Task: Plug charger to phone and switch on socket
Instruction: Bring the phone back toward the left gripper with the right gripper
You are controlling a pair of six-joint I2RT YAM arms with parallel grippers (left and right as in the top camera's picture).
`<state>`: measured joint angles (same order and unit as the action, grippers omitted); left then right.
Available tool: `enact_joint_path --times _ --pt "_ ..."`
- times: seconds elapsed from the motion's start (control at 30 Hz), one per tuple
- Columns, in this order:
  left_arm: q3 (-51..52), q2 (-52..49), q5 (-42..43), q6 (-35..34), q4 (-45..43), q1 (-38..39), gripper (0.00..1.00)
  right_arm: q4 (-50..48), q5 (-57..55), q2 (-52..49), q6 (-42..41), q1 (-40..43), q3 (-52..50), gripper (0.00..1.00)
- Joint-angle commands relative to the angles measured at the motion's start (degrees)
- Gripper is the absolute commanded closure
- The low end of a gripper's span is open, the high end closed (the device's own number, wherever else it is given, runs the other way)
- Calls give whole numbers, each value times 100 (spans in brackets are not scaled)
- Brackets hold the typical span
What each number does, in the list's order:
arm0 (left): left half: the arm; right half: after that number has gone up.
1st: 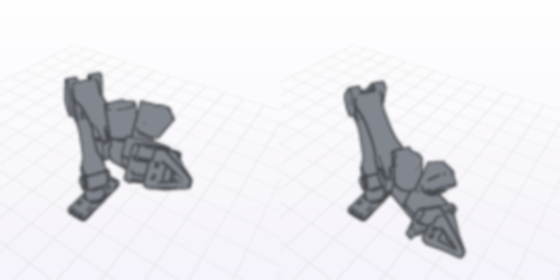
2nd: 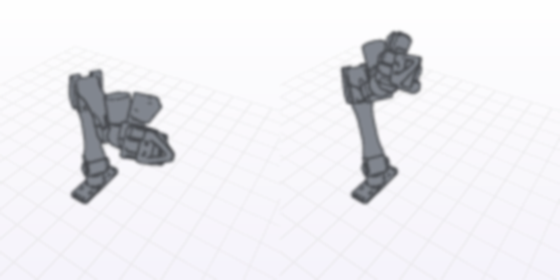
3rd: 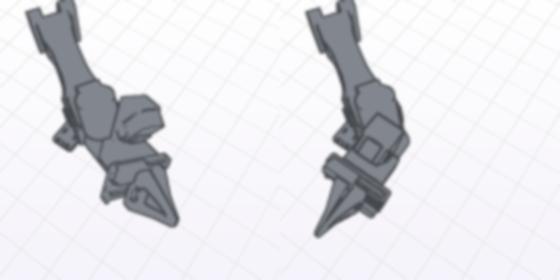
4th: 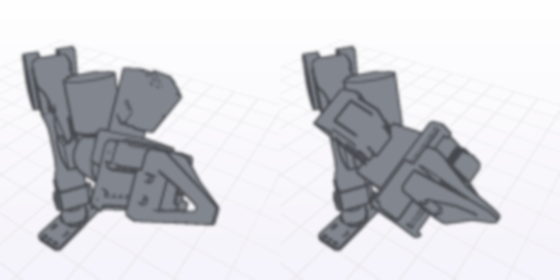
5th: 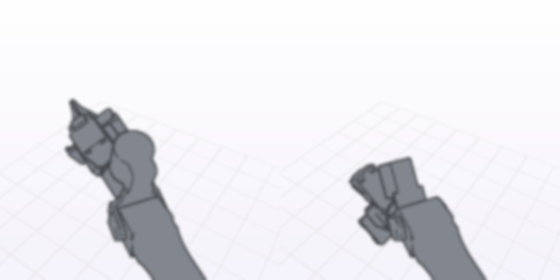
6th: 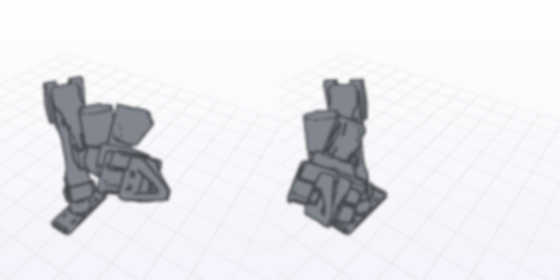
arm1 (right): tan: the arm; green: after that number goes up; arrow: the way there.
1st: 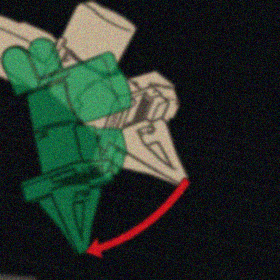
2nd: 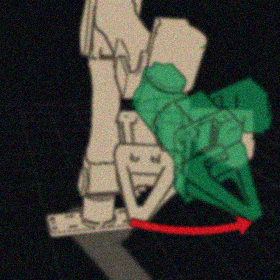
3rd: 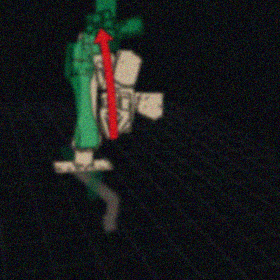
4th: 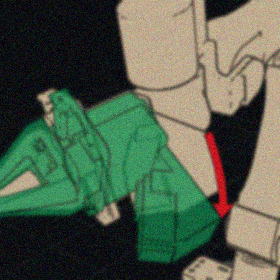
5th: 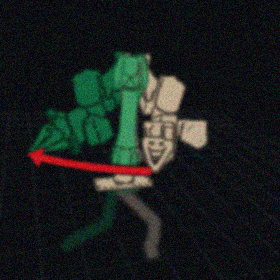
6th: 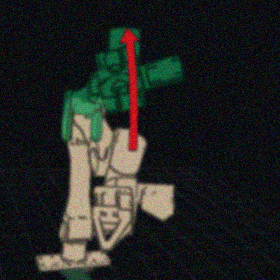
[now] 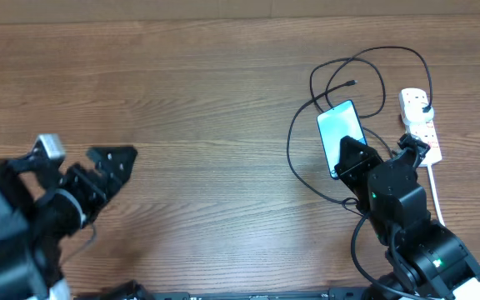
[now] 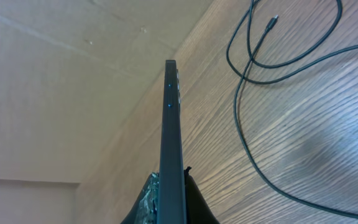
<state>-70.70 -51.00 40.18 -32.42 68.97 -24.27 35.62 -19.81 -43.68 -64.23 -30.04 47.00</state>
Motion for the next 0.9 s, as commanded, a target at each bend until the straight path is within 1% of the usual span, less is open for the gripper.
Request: enact_joint_path --times 0.0,0.17,0.27,0.37,0.47,0.6,0.67,0.77,0.87 --pt "1043 -258 1152 -1344 -984 -9 1 -125 -48 52 -332 17 133 96" --pt "2057 -909 2474 -2227 -2662 28 0 -332 87 -11 -382 17 131 96" --pt "2363 -1386 2870 -2594 -3279 216 0 -483 382 -133 -752 17 131 96" --pt "2404 -1838 2889 -2726 -3620 584 0 -640 726 -409 -1161 17 127 96" --pt "2404 -2214 2892 -3270 -4275 1067 0 -813 1161 -785 -1473 17 127 96" --pt "2404 -2597 2885 -4400 -5735 1720 0 -1239 1709 -1360 -1530 17 127 96" --pt "2404 -2787 2885 -5042 -6745 2037 0 -1513 1969 -1593 -1530 17 127 96" --pt "2404 -3016 2796 -5840 -7978 2441 0 -1908 2273 -1825 -1530 17 127 96" --pt "2404 -3165 2577 -6135 -8542 2761 0 -2151 2450 -1891 -1530 17 127 96"
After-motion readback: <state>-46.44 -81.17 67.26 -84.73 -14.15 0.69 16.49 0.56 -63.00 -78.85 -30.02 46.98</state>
